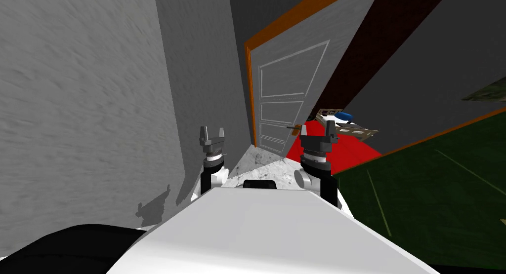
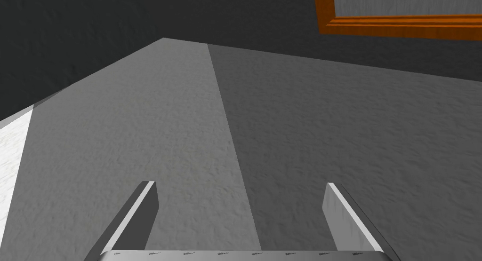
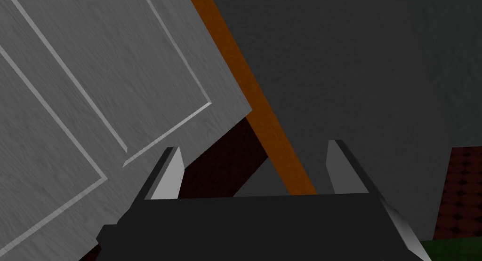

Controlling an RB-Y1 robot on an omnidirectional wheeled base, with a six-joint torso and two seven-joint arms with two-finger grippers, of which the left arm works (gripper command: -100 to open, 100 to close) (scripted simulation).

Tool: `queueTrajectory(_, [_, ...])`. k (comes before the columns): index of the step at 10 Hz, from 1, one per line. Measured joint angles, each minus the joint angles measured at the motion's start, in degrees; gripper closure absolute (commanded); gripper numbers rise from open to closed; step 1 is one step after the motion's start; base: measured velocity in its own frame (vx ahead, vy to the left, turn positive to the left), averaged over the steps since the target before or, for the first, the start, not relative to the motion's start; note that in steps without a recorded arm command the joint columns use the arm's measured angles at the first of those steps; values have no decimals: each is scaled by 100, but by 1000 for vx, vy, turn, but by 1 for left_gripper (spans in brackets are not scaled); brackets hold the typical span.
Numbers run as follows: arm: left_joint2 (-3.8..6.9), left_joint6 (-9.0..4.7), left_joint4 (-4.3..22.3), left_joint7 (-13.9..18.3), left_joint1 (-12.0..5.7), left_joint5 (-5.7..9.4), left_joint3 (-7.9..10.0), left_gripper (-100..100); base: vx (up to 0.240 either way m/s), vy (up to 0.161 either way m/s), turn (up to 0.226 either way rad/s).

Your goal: Pull the door open

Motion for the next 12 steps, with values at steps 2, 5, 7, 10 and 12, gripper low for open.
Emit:
queueTrajectory(2, [54, 44, 209, -73, -198, -68, -95, -100, 72, 103, -36])
queueTrajectory(5, [167, 150, 519, -150, -514, -118, -151, -100, 10, 43, -25])
queueTrajectory(7, [178, 172, 701, -225, -653, -171, -240, -100, -21, 4, -23])
queueTrajectory(10, [243, 203, 1016, -317, -897, -219, -318, -100, -24, 2, -27])
queueTrajectory(12, [274, 261, 1211, -374, -1072, -238, -354, -100, -25, -9, -18])
